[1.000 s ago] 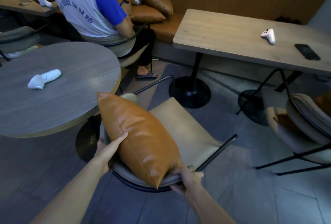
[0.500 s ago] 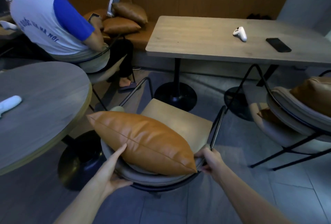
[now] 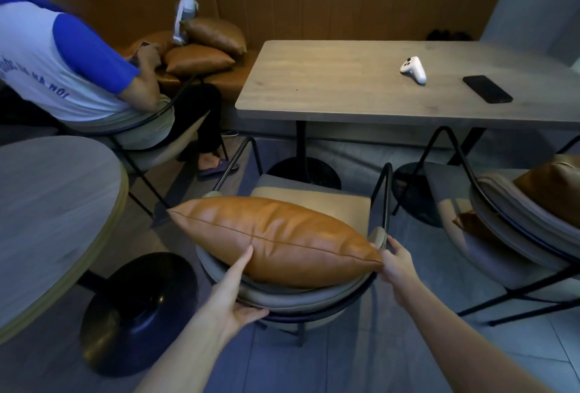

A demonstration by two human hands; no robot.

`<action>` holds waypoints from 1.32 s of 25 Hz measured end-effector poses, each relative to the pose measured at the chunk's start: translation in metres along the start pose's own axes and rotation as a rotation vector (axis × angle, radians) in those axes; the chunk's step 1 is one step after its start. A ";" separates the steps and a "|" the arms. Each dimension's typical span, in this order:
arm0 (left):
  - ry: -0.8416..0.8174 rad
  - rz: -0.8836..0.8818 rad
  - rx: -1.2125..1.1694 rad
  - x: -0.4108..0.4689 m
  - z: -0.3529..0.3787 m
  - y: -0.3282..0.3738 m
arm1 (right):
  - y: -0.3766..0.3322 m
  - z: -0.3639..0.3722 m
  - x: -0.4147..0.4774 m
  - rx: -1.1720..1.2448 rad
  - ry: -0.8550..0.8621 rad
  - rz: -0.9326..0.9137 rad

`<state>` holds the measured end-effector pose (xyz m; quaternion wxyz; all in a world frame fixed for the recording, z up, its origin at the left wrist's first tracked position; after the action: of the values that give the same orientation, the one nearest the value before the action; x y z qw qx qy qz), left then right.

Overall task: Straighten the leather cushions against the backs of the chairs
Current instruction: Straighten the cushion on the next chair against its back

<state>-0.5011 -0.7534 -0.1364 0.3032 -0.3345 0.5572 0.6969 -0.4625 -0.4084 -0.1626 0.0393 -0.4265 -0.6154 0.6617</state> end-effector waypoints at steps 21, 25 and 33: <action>-0.094 0.063 0.395 0.065 0.021 0.101 | 0.037 0.073 -0.034 0.097 0.187 0.136; -0.159 0.084 0.317 0.070 0.022 0.125 | 0.048 0.113 -0.050 0.148 0.177 0.273; -0.234 0.051 0.227 0.083 0.038 0.130 | 0.028 0.087 -0.026 0.107 0.165 0.224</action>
<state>-0.6583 -0.7373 -0.1222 0.3840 -0.2002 0.6016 0.6712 -0.4865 -0.4982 -0.1835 0.0382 -0.5427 -0.5223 0.6567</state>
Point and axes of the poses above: each hand's wrist, its own x-axis towards the middle knuckle, its own z-axis out of the palm, y = z × x, the point moved 10 cm from there along x, towards the middle knuckle, and after that the axes turned 3 degrees about x, right-handed, at the moved point
